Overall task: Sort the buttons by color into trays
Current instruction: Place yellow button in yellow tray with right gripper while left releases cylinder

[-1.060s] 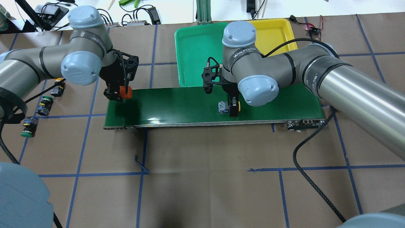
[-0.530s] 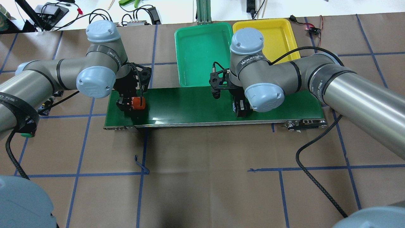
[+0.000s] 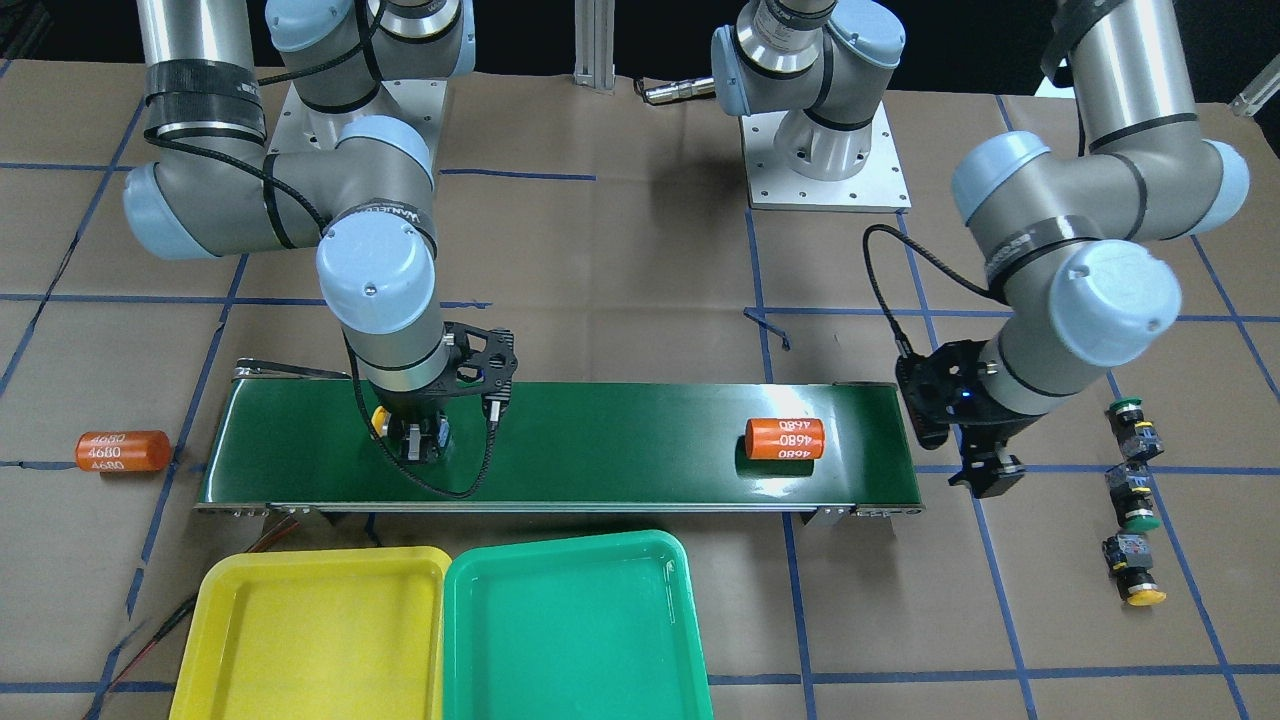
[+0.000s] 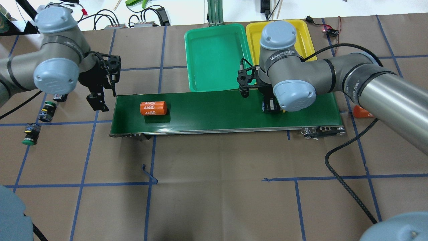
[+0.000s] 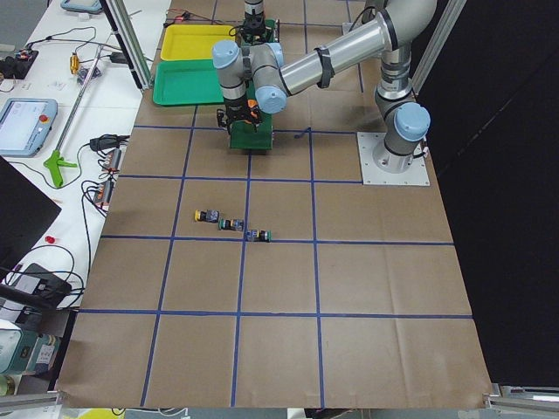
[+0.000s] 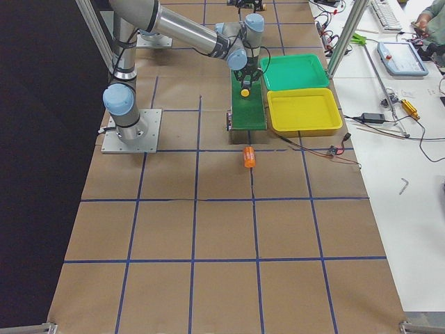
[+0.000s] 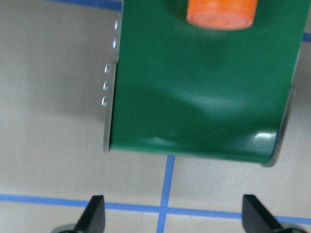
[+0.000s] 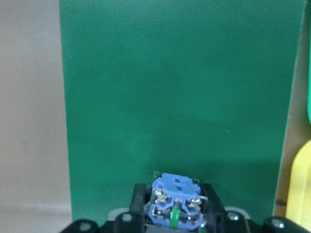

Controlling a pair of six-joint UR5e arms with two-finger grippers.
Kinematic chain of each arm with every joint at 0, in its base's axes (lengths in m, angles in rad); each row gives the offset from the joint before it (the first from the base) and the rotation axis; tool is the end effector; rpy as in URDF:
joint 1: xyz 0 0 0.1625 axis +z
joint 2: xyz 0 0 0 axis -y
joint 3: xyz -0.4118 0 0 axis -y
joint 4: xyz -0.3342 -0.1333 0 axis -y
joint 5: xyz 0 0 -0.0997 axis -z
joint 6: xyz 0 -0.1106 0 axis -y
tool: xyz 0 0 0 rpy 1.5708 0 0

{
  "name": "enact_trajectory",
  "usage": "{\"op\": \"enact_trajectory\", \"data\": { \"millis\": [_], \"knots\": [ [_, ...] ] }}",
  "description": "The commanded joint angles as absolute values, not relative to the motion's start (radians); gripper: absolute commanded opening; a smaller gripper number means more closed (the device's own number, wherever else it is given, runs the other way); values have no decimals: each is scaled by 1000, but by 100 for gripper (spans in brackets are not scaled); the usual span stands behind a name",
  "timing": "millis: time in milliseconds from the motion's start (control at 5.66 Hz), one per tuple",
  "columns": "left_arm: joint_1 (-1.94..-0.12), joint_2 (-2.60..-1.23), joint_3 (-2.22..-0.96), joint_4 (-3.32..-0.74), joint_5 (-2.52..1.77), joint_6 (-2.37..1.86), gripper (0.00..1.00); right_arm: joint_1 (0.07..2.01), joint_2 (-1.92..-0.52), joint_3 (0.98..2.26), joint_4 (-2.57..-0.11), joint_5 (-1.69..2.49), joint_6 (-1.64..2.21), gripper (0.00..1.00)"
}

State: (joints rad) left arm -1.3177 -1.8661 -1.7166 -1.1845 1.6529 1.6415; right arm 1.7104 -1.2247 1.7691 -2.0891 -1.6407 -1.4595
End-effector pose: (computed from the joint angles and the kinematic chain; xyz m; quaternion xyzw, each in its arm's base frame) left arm 0.0088 -0.5303 0.2983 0.6399 0.7669 0.0493 0.0017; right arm 0.1970 -0.4998 0.2639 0.7169 -0.6962 -0.0317 0.0196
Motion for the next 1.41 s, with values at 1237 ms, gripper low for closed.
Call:
{"op": "enact_trajectory", "data": {
  "millis": [1237],
  "knots": [
    [-824, -2103, -1739, -831, 1637, 1012, 98, 1585, -797, 1173, -2079, -1549, -1739, 8]
  ]
}}
